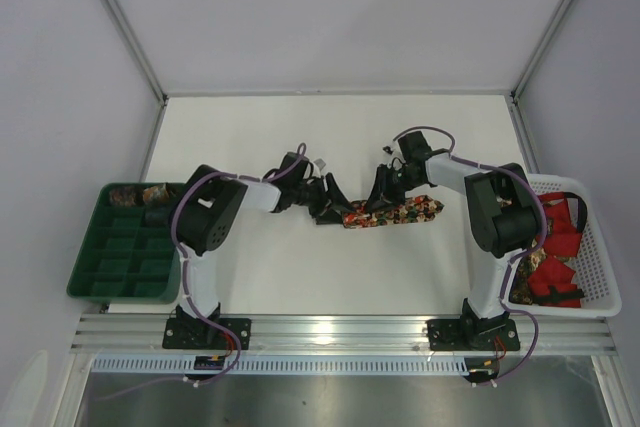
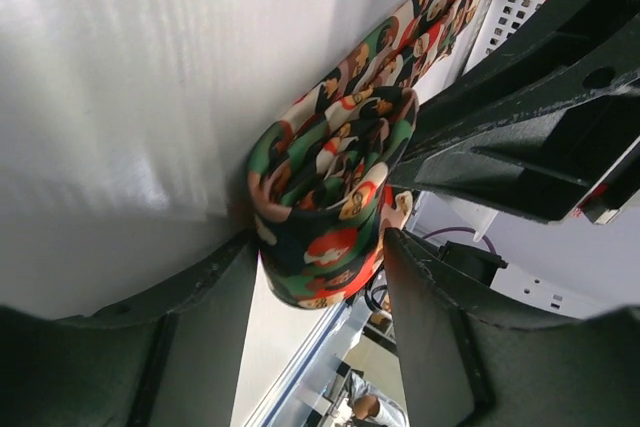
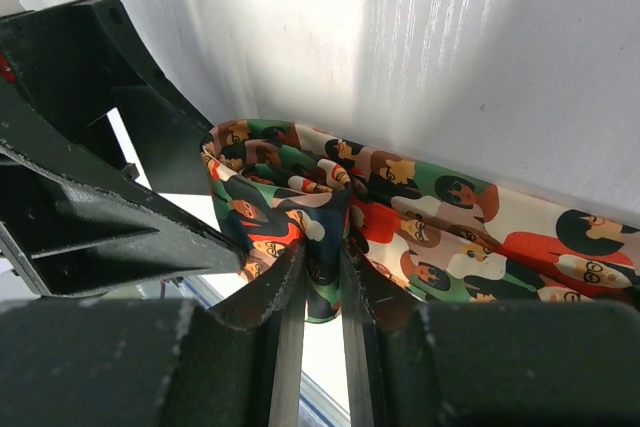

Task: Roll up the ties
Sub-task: Roll the tie

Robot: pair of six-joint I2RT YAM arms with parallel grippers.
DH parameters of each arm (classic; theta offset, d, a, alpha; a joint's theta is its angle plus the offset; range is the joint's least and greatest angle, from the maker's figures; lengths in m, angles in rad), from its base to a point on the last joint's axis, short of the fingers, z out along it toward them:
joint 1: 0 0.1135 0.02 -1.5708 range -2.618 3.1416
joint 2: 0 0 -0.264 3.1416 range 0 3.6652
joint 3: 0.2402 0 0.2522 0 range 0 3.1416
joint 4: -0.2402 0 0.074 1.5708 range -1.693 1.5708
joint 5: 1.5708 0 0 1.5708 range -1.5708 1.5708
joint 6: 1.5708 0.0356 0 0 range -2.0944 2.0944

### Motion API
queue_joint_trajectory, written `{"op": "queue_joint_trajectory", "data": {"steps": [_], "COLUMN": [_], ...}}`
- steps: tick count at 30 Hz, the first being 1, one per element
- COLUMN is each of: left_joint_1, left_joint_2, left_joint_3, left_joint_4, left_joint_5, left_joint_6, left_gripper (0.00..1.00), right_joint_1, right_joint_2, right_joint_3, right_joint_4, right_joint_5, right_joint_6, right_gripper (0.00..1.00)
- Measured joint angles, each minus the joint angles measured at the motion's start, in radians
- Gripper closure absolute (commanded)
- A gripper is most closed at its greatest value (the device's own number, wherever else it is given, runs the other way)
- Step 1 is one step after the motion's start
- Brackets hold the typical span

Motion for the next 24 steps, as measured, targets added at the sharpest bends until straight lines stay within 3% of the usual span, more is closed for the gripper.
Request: {"op": "queue_joint_trajectory", "data": {"steps": [7, 15, 24], "left_joint_1": [-0.01, -0.021, -0.051], "left_joint_2": [0.01, 0.007, 0.003], "left_joint_3": [0.04, 0.11, 0.205], "left_joint_4": [-0.055, -0.188, -0.335], "left_joint_5": [-0.004, -0.028, -0.075], "left_joint_6": [0.015, 0.09, 0.155], "left_gripper": [0.48, 0.49, 0.49], "right_joint_1": [0.007, 0.024, 0.049], "right_joint_2": [0.0, -0.011, -0.031], "right_joint_3": [0.0, 0.0, 0.01], "right_joint_4": [-0.007, -0.021, -0.068], "right_joint_5": [0.028, 0.074, 0.141], "right_joint_6": [-0.01, -0.019, -0.033], "right_gripper": [0.73, 0.65, 0.62]}}
